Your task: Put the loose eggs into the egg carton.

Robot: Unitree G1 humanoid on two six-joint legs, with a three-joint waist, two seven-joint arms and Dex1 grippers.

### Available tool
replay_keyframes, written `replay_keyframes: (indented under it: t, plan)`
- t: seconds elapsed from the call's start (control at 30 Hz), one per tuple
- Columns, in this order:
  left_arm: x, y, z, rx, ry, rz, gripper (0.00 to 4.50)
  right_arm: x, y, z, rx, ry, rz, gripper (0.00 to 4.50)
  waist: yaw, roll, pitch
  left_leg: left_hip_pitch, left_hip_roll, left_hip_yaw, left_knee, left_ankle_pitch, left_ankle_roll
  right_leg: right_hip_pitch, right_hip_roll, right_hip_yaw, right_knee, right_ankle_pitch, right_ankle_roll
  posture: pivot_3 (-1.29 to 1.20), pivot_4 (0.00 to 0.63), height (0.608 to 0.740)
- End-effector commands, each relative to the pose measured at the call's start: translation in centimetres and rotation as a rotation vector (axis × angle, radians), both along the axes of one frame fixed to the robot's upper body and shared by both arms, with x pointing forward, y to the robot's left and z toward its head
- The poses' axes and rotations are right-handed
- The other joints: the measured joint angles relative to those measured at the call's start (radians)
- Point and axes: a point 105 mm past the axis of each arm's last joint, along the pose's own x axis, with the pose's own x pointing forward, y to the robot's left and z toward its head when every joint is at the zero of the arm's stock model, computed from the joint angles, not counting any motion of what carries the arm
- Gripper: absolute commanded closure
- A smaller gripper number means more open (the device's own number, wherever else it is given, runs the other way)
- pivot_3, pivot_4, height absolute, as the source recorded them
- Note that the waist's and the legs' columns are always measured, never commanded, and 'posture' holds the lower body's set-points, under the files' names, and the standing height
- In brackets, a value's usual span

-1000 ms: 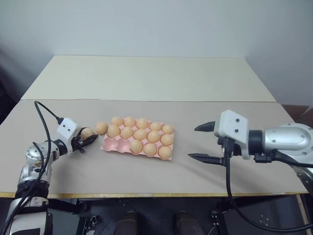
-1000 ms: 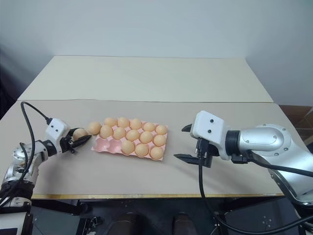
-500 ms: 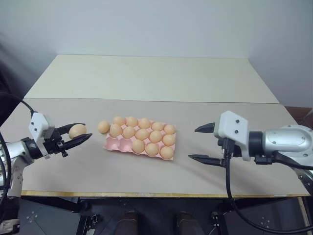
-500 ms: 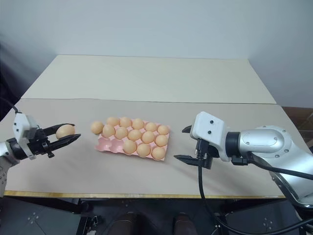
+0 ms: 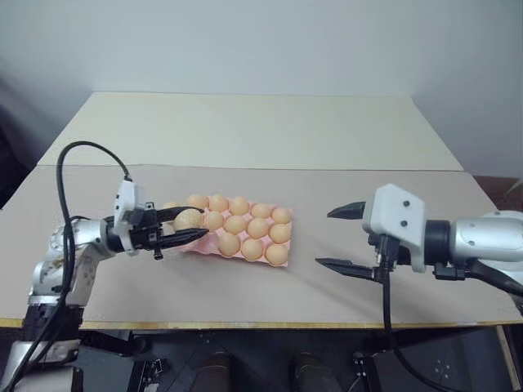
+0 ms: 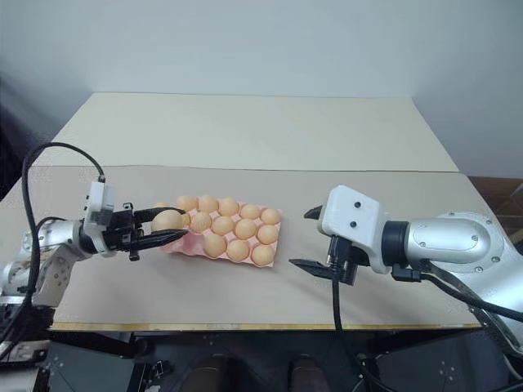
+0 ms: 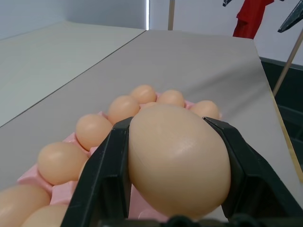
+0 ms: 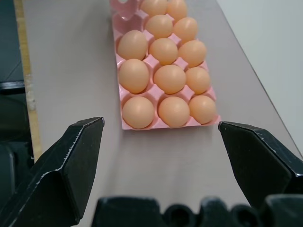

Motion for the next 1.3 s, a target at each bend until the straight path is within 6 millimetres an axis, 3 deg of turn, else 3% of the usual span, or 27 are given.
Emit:
replay_keyframes:
  t: [0.03,0.2,0.47,0.77,1.3]
  plan:
    - [0.5,-0.3,-0.3,0.047,-0.022,-0.022,2.51,-0.4,0.3,1.2,0.024,-0.062,-0.005,0.00,-0.001,0.000,0.000,0.000,0.000,0.000,0.000,0.000,0.000,0.000,0.000,0.000,0.000,0.000,0.000,0.00,0.150,0.740]
    - [0.7,-0.5,-1.1,0.047,-0.012,-0.033,2.51,-0.4,0.2,1.0,0.018,-0.063,-0.023,0.00,-0.004,0.000,0.000,0.000,0.000,0.000,0.000,0.000,0.000,0.000,0.000,0.000,0.000,0.000,0.000,0.00,0.150,0.740]
    - [1.4,-1.0,-1.4,0.015,-0.069,0.005,0.02,-0.3,-0.1,0.9,0.011,-0.063,-0.035,0.00,-0.003,0.000,0.000,-0.001,0.000,-0.001,0.000,0.000,0.000,0.000,0.000,0.000,0.000,0.000,0.000,0.00,0.150,0.740]
    - [1.0,-0.2,0.6,-0.053,-0.106,0.027,0.02,-0.1,-0.2,0.8,0.005,-0.060,-0.028,0.00,-0.003,0.000,0.000,0.000,0.000,-0.001,0.000,0.000,0.000,0.000,0.000,0.000,0.000,0.000,0.000,0.00,0.150,0.740]
    - [-2.5,9.1,1.0,0.208,-0.090,0.389,0.02,0.6,-0.3,0.5,-0.004,-0.028,0.038,0.00,-0.003,0.000,0.000,0.000,0.002,0.000,0.000,0.000,0.000,0.000,-0.001,0.000,-0.001,0.000,0.000,0.00,0.150,0.740]
